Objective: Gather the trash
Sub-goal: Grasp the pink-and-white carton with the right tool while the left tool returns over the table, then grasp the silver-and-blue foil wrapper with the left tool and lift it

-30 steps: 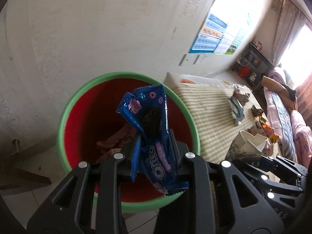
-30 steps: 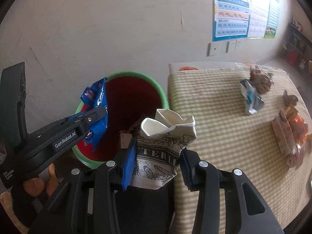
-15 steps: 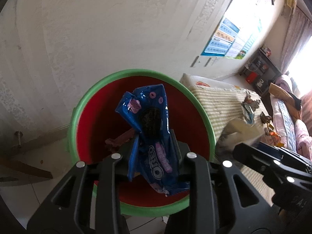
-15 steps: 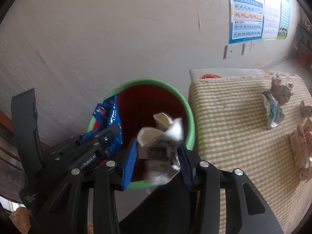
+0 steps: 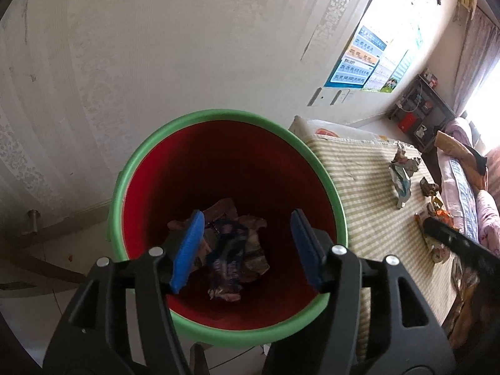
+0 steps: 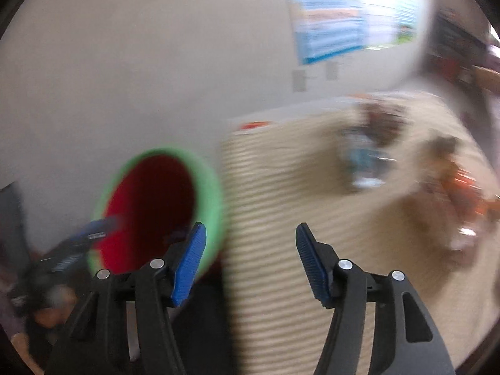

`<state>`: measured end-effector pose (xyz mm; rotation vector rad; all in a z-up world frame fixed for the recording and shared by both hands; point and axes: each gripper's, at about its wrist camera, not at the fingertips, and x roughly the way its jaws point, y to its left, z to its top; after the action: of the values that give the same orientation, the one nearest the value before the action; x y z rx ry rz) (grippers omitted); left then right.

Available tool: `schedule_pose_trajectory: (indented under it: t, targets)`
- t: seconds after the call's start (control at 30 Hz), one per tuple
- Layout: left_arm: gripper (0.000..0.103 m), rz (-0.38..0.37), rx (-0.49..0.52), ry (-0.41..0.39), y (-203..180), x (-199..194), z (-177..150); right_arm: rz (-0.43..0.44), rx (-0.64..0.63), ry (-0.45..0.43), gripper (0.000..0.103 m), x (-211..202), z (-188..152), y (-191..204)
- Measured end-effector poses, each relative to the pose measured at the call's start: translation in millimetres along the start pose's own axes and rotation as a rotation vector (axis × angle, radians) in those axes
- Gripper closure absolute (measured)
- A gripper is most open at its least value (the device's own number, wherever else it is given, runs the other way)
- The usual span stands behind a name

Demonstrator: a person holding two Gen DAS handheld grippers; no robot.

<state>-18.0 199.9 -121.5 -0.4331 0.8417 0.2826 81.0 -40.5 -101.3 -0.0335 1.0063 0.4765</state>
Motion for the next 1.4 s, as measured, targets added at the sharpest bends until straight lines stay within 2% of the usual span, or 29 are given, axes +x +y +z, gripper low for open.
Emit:
schedule_pose_trajectory:
  t: [0.13,0.2,0.33,0.57,0.63,0.67,0.87,1.0,1.17,1.27,1.4]
  targets:
    - [0.046,0.003,0.011,0.008,-4.2,1.6,-1.6,-0.209,0.123,-0.015,0.045,-3.3,8.2,-89.7]
    - [0.046,0.004,0.02,0.016,-8.3,3.8,-2.8,-0.258,0.178,0.014,0.045,1.1,11.4,-126.8]
    - [0.046,0.002,0.045,0.024,-18.3,5.4,-3.9,-0.313,0.174,0.057,0.045,15.0,12.3,-157.8]
    - [0.046,0.011,0.069,0.028,-24.8,3.6,-3.5,-0.257,0.199,0.138,0.046,44.6,2.6,-168.0]
    - [0.046,0.011,0.077,0.033,-27.7,3.6,-4.7,-0.259,0.194,0.138,0.052,45.7,1.0,-165.4]
    - [0.046,0.011,0.085,0.036,-30.4,3.5,-5.8,-0.26,0.19,0.13,0.066,44.5,1.1,-163.5]
    - [0.046,-0.008,0.125,0.05,-52.8,7.5,-6.5,-0.161,0.223,0.055,0.075,16.4,-7.1,-153.3]
    - [0.046,-0.058,0.181,0.052,-87.0,12.9,-3.8,-0.113,0.238,0.022,0.075,-9.8,-32.7,-144.6]
    - [0.046,-0.155,0.252,0.073,-145.8,30.2,-3.3,-0.131,0.262,0.009,0.075,-30.8,-77.9,-139.6]
    - [0.046,-0.198,0.296,0.095,-181.2,44.4,-7.2,-0.13,0.326,0.016,0.074,-37.9,-104.9,-143.6]
    - [0.046,-0.194,0.347,0.114,-221.3,70.5,-4.7,-0.116,0.344,-0.01,0.074,-45.1,-106.4,-150.5]
